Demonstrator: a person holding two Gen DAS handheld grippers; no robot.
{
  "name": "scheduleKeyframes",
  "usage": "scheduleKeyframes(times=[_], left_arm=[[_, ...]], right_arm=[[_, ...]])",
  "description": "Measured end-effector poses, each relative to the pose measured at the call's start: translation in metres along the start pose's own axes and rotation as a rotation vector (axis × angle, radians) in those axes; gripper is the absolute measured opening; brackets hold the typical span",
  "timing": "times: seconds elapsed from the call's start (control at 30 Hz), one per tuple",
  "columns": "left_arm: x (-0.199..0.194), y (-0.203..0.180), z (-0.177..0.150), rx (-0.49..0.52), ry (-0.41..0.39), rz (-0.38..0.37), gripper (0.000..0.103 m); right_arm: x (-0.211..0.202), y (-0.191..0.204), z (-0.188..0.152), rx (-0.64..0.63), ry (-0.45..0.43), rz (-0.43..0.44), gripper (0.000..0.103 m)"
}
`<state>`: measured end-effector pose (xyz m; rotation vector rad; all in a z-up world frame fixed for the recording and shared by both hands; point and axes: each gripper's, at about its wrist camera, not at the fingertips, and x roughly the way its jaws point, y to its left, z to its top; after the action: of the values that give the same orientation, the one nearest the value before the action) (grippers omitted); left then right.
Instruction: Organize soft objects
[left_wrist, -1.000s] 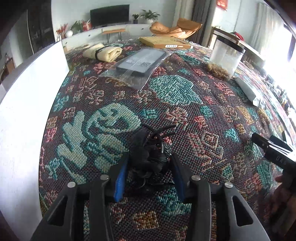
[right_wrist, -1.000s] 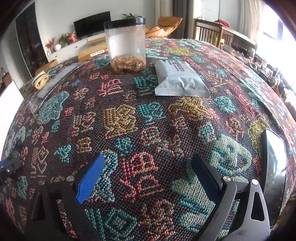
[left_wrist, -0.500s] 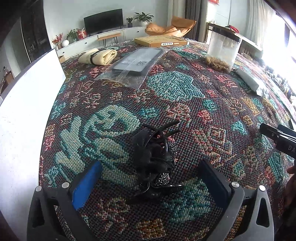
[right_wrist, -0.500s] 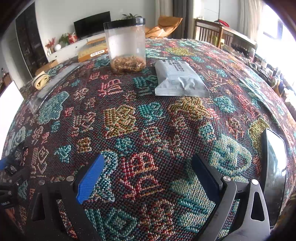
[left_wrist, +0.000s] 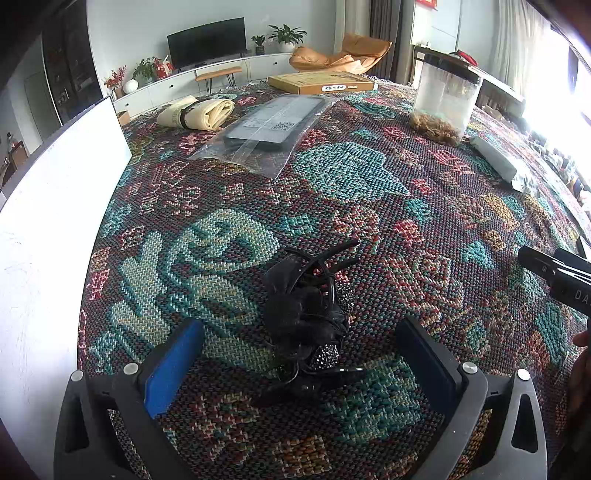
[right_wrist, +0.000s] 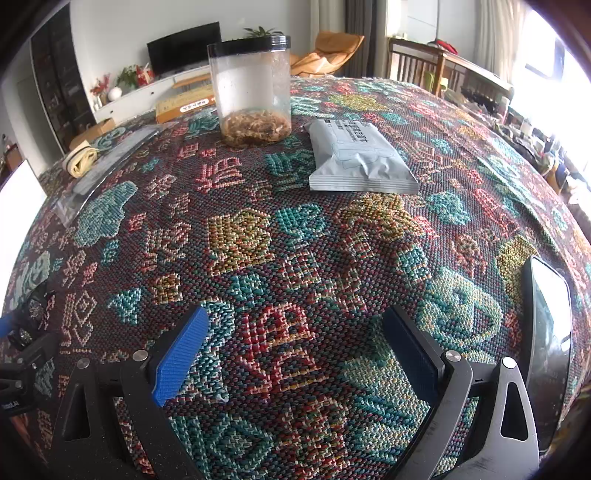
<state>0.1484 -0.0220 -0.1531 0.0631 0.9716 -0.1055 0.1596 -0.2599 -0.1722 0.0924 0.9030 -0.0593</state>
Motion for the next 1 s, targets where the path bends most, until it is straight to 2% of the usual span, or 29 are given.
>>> scheduleKeyframes(times=[0.9, 0.93, 1.0], left_arm=[[-0.0002, 0.0003, -0.0024, -0.003, 0.004, -0.004, 0.103], [-0.0005, 0.0009, -0.0019, -0.005, 0.014, -0.01, 0.103], [0.0017, 0.0045, 0.0069, -0.001, 0.107, -0.045, 0.103]], right_arm=[[-0.0002, 0.0, -0.0001, 0.0, 0.0, 0.0, 0.097], [-0.0002, -0.0002, -0.0001, 0.0, 0.0, 0.0, 0.097], [-0.0005, -0.0005, -0.0001, 0.004, -0.001, 0.006, 0.097]])
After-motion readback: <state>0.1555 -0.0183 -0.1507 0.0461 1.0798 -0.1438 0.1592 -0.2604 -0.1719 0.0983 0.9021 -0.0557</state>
